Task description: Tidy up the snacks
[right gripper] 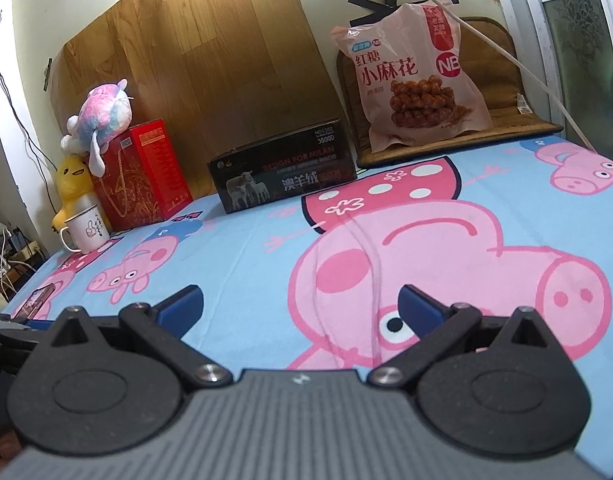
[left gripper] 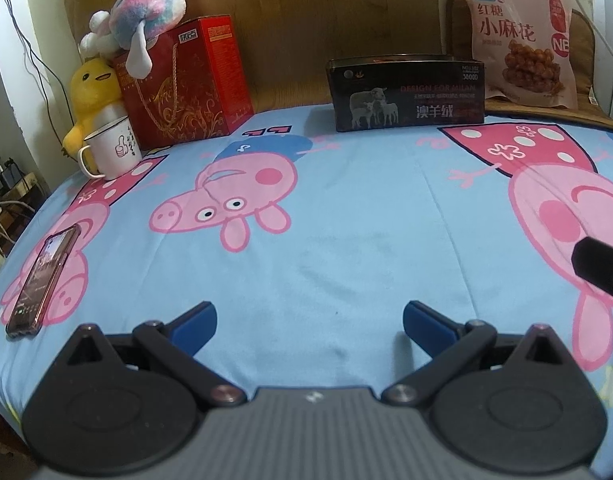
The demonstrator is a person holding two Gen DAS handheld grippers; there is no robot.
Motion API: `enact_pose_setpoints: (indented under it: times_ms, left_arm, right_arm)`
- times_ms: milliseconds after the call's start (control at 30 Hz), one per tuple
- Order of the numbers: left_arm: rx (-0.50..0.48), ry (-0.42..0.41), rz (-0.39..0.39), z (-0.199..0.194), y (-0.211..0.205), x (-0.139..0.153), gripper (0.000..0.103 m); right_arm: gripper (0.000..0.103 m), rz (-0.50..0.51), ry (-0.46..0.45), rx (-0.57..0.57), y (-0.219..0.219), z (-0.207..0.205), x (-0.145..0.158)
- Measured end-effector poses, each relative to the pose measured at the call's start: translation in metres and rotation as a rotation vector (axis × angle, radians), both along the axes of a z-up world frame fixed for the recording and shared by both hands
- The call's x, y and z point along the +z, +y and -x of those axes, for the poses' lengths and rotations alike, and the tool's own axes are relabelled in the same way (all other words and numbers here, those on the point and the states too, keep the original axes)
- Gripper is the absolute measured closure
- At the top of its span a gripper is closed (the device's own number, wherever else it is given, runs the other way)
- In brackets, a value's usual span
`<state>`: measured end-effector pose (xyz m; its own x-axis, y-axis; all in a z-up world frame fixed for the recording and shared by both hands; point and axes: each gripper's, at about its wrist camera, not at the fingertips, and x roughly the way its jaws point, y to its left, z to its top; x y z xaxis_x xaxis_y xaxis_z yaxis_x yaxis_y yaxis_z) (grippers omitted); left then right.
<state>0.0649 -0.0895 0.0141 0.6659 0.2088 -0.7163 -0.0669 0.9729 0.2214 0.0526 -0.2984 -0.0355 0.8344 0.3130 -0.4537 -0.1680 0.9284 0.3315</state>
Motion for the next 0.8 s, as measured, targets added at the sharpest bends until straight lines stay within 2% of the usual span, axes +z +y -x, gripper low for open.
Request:
enact_pose_setpoints:
  times_ms: [800]
  left_arm:
    - [-0.005, 0.0, 0.007, 0.0022, 0.0018, 0.0005, 0.0]
  right_arm:
    - [0.0, -0.011, -0.01, 0.013, -0.0009, 0.0008, 0.0017]
